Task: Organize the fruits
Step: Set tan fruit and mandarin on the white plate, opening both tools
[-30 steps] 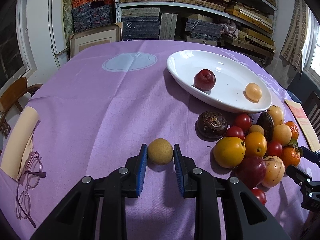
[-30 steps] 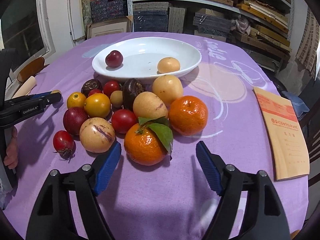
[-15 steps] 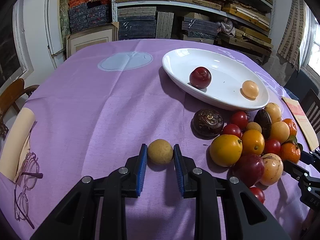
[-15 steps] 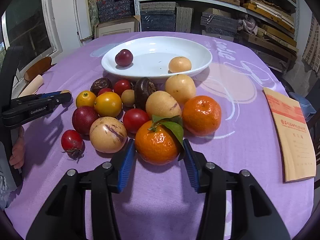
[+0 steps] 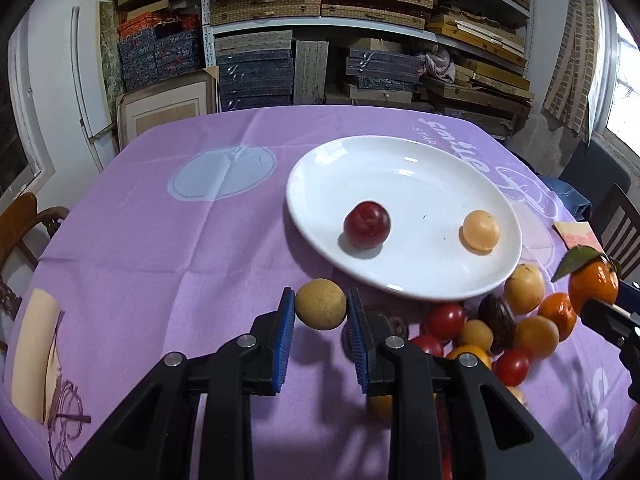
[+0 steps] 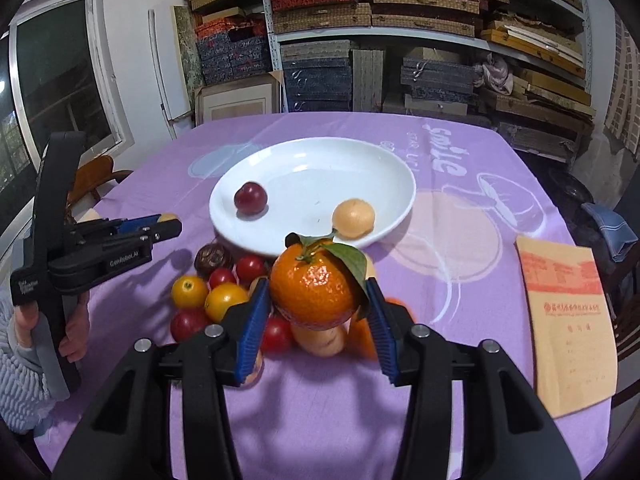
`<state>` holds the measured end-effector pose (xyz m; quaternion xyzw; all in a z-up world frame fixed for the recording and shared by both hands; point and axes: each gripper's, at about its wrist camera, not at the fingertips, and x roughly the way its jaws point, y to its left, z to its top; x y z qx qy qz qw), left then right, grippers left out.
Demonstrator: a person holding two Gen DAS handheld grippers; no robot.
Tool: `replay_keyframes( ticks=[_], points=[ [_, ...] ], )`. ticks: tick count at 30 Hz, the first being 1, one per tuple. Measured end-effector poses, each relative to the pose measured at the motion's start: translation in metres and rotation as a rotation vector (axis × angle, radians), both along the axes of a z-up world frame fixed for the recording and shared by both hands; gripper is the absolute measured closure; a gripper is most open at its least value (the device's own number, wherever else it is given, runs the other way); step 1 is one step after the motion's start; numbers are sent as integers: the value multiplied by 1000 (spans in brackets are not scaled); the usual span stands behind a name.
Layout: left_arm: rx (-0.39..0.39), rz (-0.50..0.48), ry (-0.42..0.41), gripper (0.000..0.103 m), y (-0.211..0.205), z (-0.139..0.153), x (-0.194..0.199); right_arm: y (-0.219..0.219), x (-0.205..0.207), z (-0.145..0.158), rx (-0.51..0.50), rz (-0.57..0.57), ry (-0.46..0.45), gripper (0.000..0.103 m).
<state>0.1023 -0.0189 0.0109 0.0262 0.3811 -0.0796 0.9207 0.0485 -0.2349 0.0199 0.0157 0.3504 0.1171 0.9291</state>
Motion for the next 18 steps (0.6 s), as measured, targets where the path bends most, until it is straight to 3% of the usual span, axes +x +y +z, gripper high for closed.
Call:
replay_keyframes(
  ticks=[5,10,17,18],
  points=[
    [-21,-54,12,76,-37,5,23,-4,74,7,2,-34,46,56],
    [2,-93,47,76,-66,-7,45,3,143,-9,-25,-41,142,56],
    [4,-97,84,75,-74,-24,62,11,180,-33,-69,-37,200,56],
    [4,-97,86,71,-74,-24,63,11,180,-33,-72,-41,192,55]
  ],
)
